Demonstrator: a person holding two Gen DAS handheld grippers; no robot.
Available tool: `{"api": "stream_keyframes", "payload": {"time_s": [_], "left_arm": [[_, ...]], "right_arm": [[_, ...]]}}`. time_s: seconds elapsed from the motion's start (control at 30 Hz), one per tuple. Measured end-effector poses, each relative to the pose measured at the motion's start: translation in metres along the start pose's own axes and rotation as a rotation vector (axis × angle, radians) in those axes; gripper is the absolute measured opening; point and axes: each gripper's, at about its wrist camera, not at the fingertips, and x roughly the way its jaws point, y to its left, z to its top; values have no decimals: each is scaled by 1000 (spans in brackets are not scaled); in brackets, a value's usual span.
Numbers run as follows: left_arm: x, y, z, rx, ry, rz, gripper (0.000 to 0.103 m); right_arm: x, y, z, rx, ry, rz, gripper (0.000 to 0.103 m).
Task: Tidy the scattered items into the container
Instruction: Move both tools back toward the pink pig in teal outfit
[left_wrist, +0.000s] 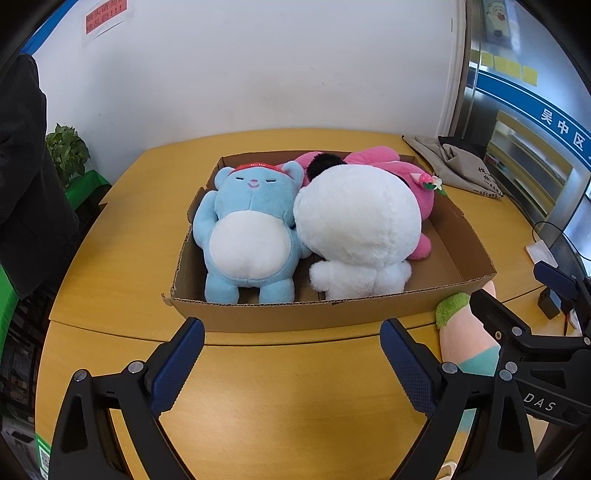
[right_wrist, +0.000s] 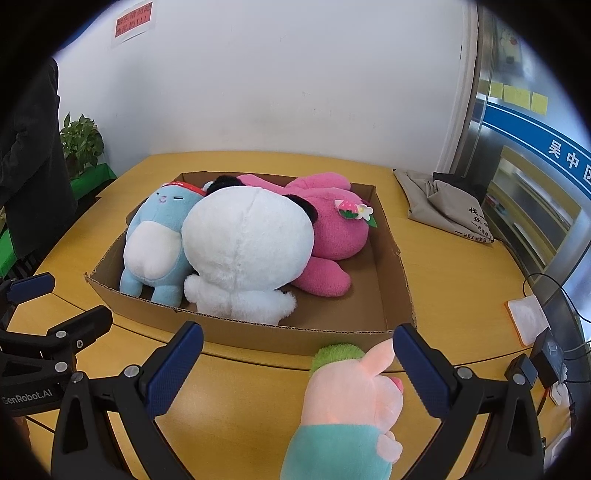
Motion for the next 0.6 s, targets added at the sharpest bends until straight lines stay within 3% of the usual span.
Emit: {"api": "stream_keyframes", "payload": {"time_s": [0.37,0.6], "left_arm": [[1,-1,2,-19,5,-17,98],[8,-16,0,-9,31,-69,98]], "right_arm": [[0,-6,-4,6,13,11,103],[-5,-21,-19,30,21,28,103]]}}
